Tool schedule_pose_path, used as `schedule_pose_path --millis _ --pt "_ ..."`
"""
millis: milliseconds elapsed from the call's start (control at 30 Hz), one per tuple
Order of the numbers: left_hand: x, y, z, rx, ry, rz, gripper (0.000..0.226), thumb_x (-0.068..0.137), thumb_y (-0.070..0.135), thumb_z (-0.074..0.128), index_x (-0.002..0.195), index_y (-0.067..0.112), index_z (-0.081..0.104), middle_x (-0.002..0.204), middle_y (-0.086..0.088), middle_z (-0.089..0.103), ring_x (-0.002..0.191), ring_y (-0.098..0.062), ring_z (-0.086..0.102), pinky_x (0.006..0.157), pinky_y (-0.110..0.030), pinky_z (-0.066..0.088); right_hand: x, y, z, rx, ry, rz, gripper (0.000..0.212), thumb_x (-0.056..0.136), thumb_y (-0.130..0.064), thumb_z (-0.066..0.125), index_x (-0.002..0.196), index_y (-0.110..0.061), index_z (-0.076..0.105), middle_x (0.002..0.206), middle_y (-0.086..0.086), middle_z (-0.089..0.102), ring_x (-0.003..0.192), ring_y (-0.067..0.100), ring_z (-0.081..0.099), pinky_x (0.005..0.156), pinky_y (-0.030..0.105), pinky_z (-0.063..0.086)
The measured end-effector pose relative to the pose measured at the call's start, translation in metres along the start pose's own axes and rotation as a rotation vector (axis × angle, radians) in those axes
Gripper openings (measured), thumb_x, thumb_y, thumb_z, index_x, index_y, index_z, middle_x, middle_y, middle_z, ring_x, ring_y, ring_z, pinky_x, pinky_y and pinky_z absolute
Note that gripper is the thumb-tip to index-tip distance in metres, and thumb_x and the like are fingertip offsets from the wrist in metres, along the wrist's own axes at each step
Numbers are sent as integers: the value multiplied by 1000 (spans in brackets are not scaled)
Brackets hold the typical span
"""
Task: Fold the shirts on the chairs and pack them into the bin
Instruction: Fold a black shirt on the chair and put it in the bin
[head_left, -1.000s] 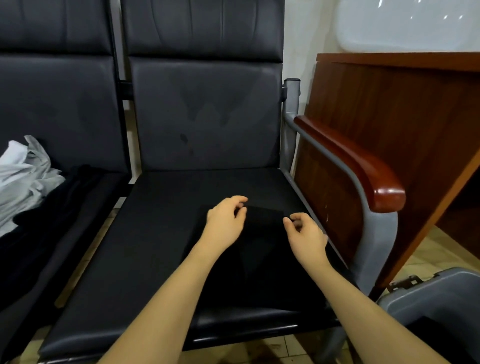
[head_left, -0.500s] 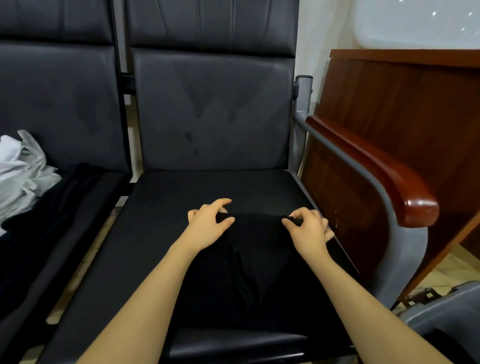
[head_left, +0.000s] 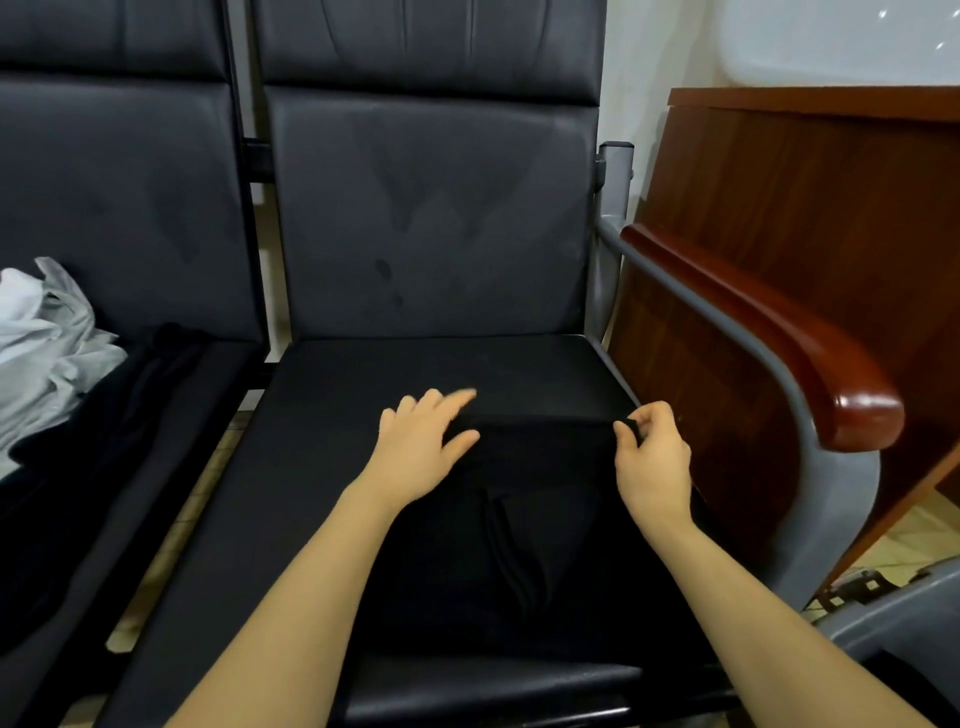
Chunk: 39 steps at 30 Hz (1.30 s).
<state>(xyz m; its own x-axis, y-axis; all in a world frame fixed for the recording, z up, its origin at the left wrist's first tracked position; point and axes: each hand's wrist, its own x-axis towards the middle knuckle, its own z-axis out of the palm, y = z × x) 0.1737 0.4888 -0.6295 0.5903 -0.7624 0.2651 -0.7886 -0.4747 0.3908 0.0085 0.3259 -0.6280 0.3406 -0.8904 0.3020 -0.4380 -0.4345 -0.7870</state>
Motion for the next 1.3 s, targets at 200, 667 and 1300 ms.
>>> schedule_pose_path --millis 200,667,1300 --pt "-8 6 10 88 174 183 37 94 34 54 131 29 52 131 4 47 120 -22 39 95 -32 25 6 9 8 -318 -50 57 9 95 -19 54 102 -15 50 86 3 61 94 26 58 94 40 34" --pt "-12 1 15 81 -341 -26 47 102 45 16 148 43 9 158 16 -3 144 -8 -12 117 -40 -9 -7 -6 21 -367 -670 -473 48 101 -44 32 147 -28 34 153 -9 31 142 10 26 116 29 19" --pt "-61 10 -17 39 -342 14 54 100 47 29 150 30 19 159 8 9 145 -7 3 117 -33 -3 -30 -33 13 -250 -646 -456 37 94 -48 48 127 -34 56 125 -18 54 120 3 43 97 27 13"
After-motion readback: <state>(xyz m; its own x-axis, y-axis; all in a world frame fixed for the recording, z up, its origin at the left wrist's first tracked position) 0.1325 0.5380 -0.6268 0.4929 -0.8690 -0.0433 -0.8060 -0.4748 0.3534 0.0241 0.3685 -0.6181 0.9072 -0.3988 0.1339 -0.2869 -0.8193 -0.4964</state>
